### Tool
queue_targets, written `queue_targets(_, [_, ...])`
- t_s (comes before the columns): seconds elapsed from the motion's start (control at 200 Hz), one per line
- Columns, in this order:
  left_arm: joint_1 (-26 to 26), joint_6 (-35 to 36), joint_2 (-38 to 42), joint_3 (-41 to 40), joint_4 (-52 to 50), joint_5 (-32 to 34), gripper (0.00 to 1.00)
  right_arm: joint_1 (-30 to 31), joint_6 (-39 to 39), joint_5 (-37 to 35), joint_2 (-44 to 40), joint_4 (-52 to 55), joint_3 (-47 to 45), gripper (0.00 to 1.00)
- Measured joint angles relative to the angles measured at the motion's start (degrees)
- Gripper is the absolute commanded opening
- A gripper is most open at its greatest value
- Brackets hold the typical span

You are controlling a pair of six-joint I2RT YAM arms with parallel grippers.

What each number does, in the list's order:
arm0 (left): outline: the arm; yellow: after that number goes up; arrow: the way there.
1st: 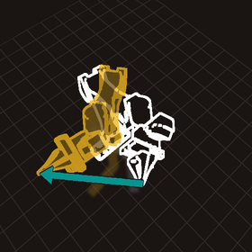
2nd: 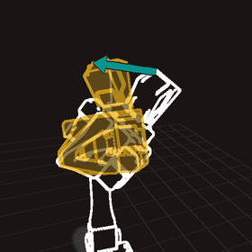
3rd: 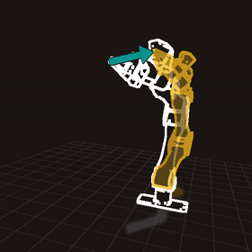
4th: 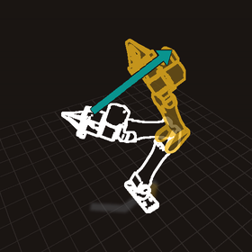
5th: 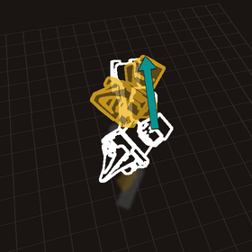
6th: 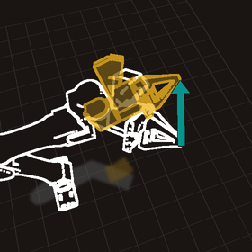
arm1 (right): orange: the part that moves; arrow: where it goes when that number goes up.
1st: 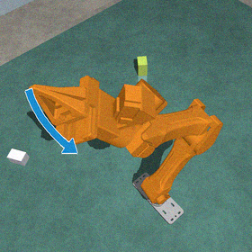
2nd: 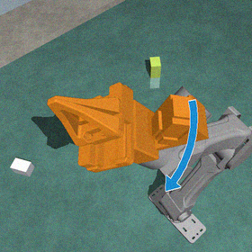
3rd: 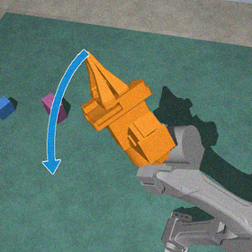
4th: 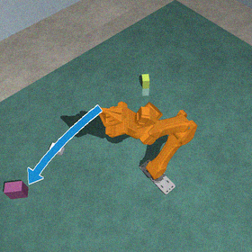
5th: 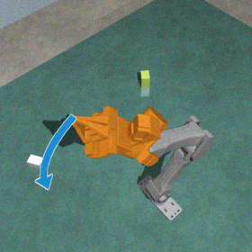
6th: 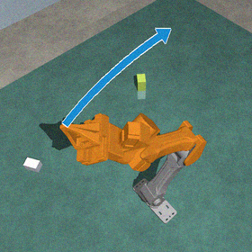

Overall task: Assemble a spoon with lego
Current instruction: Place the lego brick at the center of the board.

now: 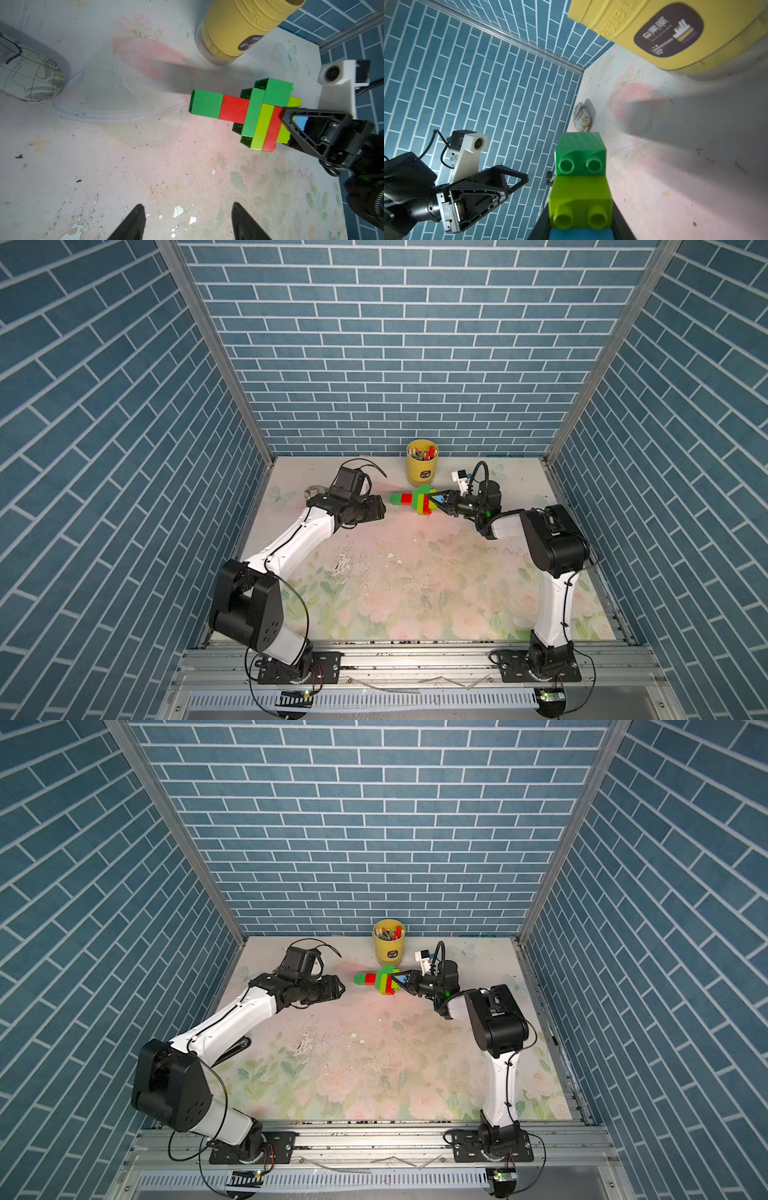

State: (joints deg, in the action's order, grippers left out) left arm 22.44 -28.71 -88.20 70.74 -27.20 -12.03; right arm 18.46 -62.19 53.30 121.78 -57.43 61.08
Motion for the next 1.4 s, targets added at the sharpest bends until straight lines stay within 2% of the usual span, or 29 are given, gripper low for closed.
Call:
queue_targets(0.17, [-0.4, 0.5, -1.7, 3.3, -1.7, 0.3, 0.68, 0.0, -6.3, 1.4, 5.8, -10.6, 0.2, 0.2])
queue_targets(0.295, [-0.4, 0.8, -3.3, 4.3, -2.1, 0.3, 0.68, 0.2, -8.6, 2.4, 8.3, -14.6, 0.3, 0.21])
queue_targets(0.97, [-0.4, 1.1, -5.4, 5.9, -3.0, 0.5, 0.68, 0.7, -11.0, 5.0, 16.1, -19.0, 4.0, 0.24])
queue_targets(1.04, [-0.4, 1.2, -5.4, 5.9, -3.0, 0.6, 0.68, 0.8, -11.1, 5.1, 16.3, -19.4, 4.2, 0.3])
queue_targets(1.115, [-0.4, 1.2, -5.4, 5.9, -3.1, 0.7, 0.68, 0.8, -11.4, 5.3, 16.5, -19.9, 4.2, 0.48])
queue_targets(1.21, [-0.4, 1.2, -5.4, 5.9, -3.2, 0.9, 0.68, 0.8, -12.0, 5.4, 16.6, -20.2, 4.2, 0.62])
queue_targets(1.305, [-0.4, 1.3, -5.4, 5.9, -3.2, 0.9, 0.68, 0.8, -13.2, 5.6, 16.4, -21.7, 4.3, 0.97])
queue_targets(1.4, [-0.4, 1.3, -5.5, 5.9, -3.0, 0.6, 0.68, 0.8, -12.3, 5.4, 15.1, -22.2, 4.3, 0.99])
